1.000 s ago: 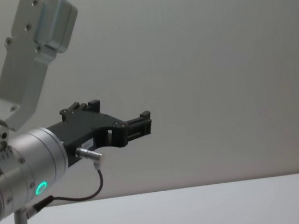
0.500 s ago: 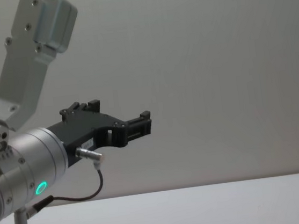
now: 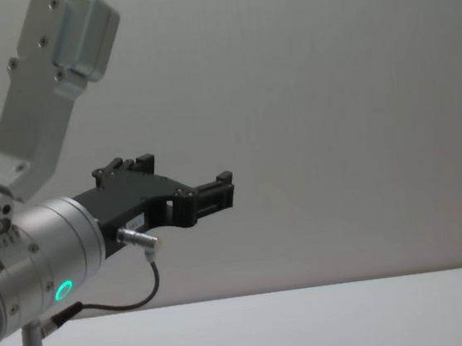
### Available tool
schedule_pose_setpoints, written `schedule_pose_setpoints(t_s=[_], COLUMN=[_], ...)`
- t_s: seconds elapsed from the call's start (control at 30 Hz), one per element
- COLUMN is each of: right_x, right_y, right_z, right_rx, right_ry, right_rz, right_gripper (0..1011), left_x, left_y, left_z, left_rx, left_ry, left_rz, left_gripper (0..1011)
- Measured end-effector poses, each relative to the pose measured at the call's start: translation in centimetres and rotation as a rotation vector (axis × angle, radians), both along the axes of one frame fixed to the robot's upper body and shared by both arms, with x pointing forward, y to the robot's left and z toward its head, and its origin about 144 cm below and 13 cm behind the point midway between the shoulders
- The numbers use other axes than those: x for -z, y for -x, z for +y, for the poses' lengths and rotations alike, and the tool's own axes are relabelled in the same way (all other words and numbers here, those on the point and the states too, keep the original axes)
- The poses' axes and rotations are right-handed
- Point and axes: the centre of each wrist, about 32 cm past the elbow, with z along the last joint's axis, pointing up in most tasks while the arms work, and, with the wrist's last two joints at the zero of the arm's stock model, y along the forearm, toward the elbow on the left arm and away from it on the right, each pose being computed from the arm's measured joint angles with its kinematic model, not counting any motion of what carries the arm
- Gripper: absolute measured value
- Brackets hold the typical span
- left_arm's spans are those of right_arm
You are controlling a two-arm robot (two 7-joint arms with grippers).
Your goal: Use the one hand to pick up the stamp and affix it onto the A4 paper.
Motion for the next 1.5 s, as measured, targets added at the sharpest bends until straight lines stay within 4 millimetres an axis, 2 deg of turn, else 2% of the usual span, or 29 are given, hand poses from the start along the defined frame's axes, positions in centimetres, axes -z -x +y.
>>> schedule_pose_setpoints(t_s=[1.5], right_x=[3.0], right_y=[0.1], right_z=[0.8], right_rx=[-0.008], right_ry=[0.121], right_rz=[0.049], right_gripper=[1001], left_x=[0.0], left_y=[0.0], left_z=[0.0], left_rx=[0.000], left_ry=[0.000], left_rz=[0.000], left_gripper=[1001])
